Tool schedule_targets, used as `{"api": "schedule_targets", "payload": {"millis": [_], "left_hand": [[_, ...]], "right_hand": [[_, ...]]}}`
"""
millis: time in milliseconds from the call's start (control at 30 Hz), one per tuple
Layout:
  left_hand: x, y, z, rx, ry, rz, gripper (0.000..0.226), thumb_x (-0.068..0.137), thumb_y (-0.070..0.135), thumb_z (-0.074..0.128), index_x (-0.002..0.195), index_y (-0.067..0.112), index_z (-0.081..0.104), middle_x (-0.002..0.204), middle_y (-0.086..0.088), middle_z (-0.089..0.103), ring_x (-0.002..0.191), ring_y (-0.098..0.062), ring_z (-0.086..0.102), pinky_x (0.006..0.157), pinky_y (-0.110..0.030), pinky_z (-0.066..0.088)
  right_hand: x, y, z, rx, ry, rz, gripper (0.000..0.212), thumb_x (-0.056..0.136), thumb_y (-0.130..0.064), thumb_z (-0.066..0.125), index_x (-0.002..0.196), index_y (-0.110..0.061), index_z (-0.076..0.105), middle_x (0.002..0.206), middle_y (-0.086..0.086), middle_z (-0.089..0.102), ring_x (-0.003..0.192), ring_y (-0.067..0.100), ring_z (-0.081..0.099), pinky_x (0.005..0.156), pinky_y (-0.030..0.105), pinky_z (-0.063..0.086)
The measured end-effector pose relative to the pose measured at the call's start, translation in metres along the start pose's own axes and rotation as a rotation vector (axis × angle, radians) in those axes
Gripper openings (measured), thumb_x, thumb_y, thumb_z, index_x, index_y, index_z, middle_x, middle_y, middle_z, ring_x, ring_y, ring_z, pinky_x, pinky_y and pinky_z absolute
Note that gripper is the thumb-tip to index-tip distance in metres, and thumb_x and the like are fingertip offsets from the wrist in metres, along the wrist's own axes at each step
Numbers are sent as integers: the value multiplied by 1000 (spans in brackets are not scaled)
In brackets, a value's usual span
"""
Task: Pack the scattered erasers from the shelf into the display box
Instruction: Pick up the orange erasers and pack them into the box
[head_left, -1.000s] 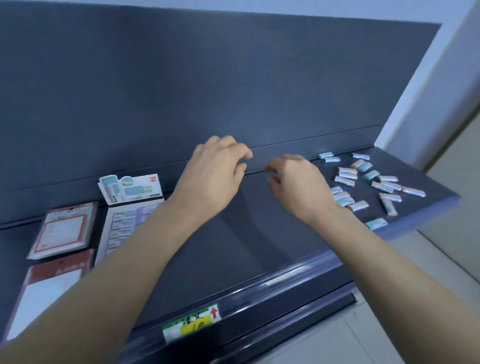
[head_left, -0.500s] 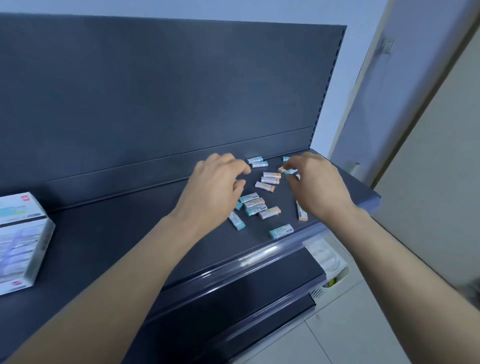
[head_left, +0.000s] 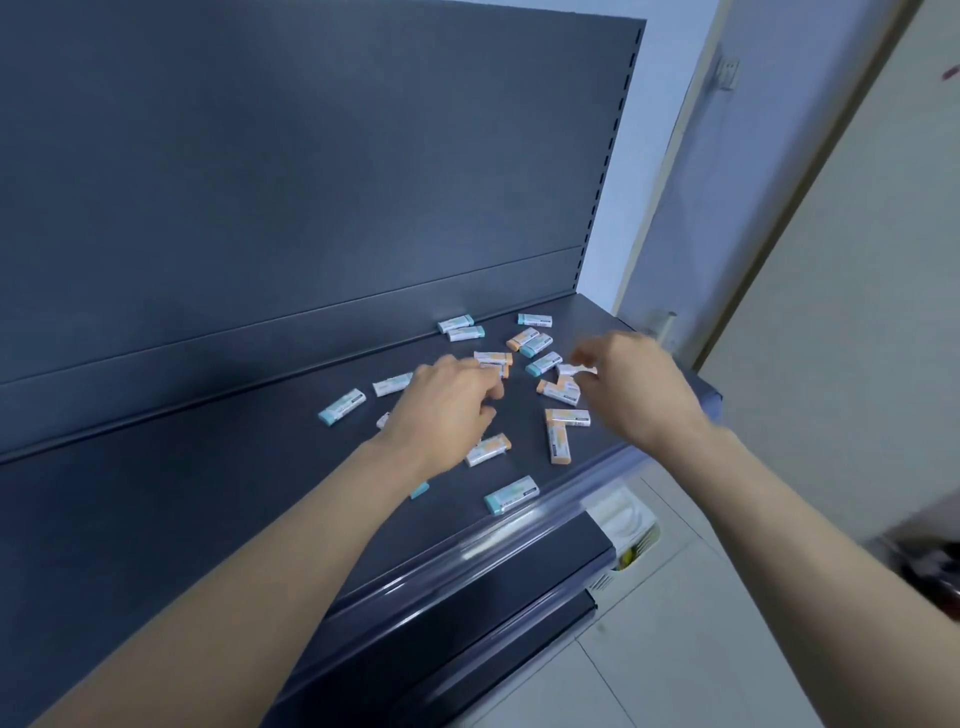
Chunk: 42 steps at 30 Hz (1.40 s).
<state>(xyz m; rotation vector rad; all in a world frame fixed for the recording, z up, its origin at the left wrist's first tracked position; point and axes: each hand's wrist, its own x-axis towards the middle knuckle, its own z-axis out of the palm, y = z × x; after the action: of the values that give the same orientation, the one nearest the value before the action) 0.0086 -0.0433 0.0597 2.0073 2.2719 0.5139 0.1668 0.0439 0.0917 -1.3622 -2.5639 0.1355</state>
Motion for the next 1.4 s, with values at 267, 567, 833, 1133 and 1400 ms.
{"api": "schedule_targets", "payload": {"millis": [267, 567, 833, 1133, 1400], "left_hand": [[27, -6, 41, 196, -251, -25, 27, 88, 32, 58, 109, 15, 61, 116, -4, 58, 113, -25, 42, 90, -37, 35], [34, 5, 61, 297, -290, -201, 30, 85, 33, 63, 105, 10, 65, 114, -6, 54, 111, -27, 38, 90, -38, 37], [32, 17, 67, 251, -262, -295, 23, 87, 25, 58, 104, 10, 63, 114, -8, 53, 111, -28, 38, 89, -38, 36], [6, 13, 28, 75, 9, -455, 15, 85, 25, 56, 96, 16, 58, 103, -5, 63, 96, -26, 56, 77, -37, 46], [-42, -25, -33, 78, 259, -531, 11, 84, 25, 59, 91, 16, 58, 89, 2, 56, 85, -22, 53, 72, -34, 44]], "right_hand": [[17, 16, 31, -7, -262, 122, 21, 89, -19, 56, 105, -8, 66, 106, 17, 65, 95, 35, 59, 73, 31, 44], [37, 39, 65, -67, -471, 64, 26, 90, -32, 58, 79, -8, 54, 107, 14, 64, 101, 31, 60, 70, 29, 39], [40, 37, 79, -50, -483, -47, 24, 86, -34, 63, 88, -10, 57, 112, 12, 64, 109, 30, 55, 73, 31, 40], [58, 23, 66, -38, -344, -271, 19, 90, -21, 56, 95, -3, 57, 108, 19, 63, 100, 36, 61, 67, 30, 38], [70, -65, 27, 80, -120, -507, 18, 85, -13, 57, 102, -7, 57, 102, 17, 65, 95, 37, 59, 69, 33, 39]]}}
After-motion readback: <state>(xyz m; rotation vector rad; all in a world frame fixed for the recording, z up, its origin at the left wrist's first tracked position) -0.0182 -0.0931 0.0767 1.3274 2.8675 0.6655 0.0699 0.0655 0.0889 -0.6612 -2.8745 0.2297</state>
